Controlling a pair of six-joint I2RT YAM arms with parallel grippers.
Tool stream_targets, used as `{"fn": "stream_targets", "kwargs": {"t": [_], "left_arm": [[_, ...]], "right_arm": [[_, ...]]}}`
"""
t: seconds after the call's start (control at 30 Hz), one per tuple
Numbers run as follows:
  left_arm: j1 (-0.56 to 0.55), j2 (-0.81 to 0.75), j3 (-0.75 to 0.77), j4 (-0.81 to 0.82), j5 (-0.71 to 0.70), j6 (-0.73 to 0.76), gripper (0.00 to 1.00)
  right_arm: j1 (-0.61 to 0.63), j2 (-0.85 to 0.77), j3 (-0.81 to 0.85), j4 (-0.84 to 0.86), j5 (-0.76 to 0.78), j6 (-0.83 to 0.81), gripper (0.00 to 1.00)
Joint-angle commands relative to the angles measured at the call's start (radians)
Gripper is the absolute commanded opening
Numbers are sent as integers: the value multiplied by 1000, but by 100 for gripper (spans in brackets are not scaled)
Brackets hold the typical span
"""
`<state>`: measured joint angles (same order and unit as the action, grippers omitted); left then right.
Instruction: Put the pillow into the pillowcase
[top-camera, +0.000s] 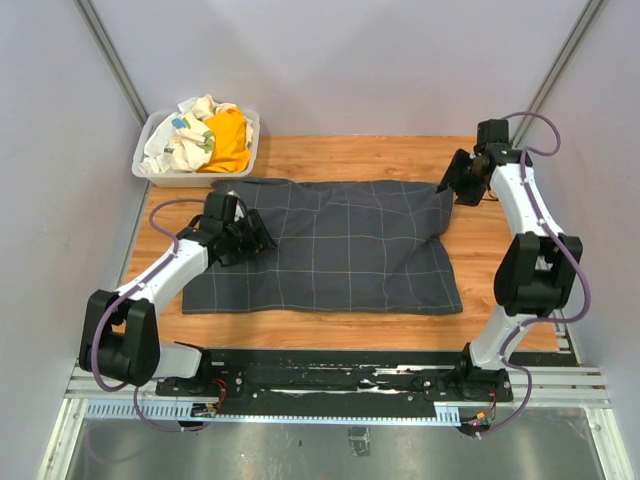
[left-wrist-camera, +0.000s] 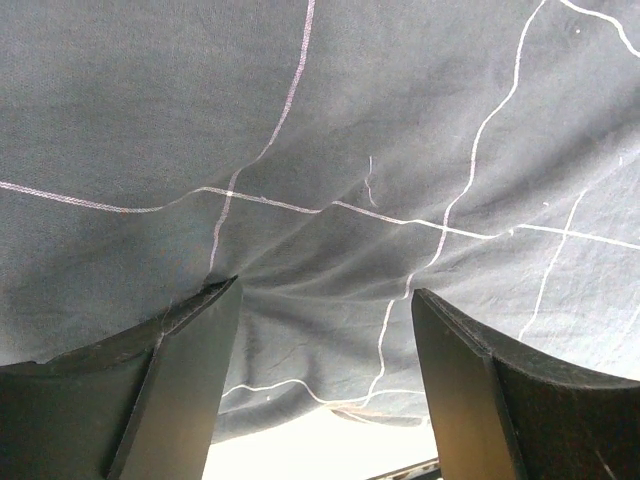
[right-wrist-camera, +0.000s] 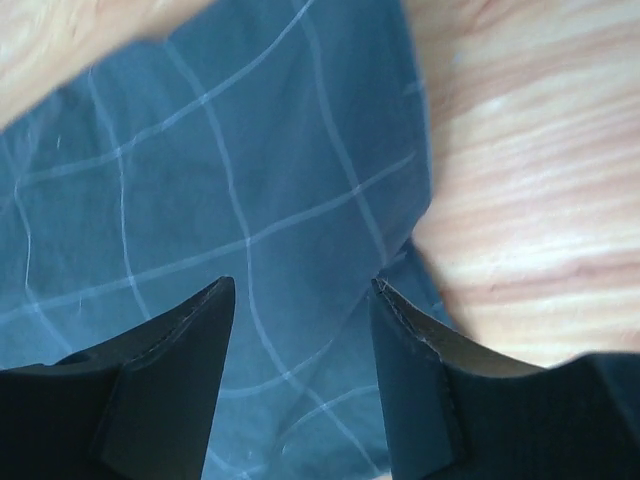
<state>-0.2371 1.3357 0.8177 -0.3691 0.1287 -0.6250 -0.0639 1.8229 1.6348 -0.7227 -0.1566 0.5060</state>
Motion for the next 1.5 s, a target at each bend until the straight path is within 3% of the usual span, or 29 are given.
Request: {"fn": "stream_targets", "kwargs": {"t": [0.0,0.4,0.5,0.83,1.07,1.27,1.47], "left_arm": [[15,-49,26,14,-36,35,76],[44,-196,78,-14,-130,53,85],[50,-226,88,-14,-128,49,86],[51,-239,40,-5,-94,38,86],[51,-225,21,7,-91,36,87],[59,-221,12,23,-92,36,87],[71,-214,0,37,-82,35,87]], "right_arm": [[62,-119,-146,20,-48,-5,58],[154,-310,-306,27,-129,-60,69],[209,-325,-341,20,-87,-83,76],[223,-234,-534,51,-71,-41,71],[253,-140,-569,51,-41,-23,68],[265,-148,-678,12,-18,21,67],[263,-256,-776,-59,50,96,71]]}}
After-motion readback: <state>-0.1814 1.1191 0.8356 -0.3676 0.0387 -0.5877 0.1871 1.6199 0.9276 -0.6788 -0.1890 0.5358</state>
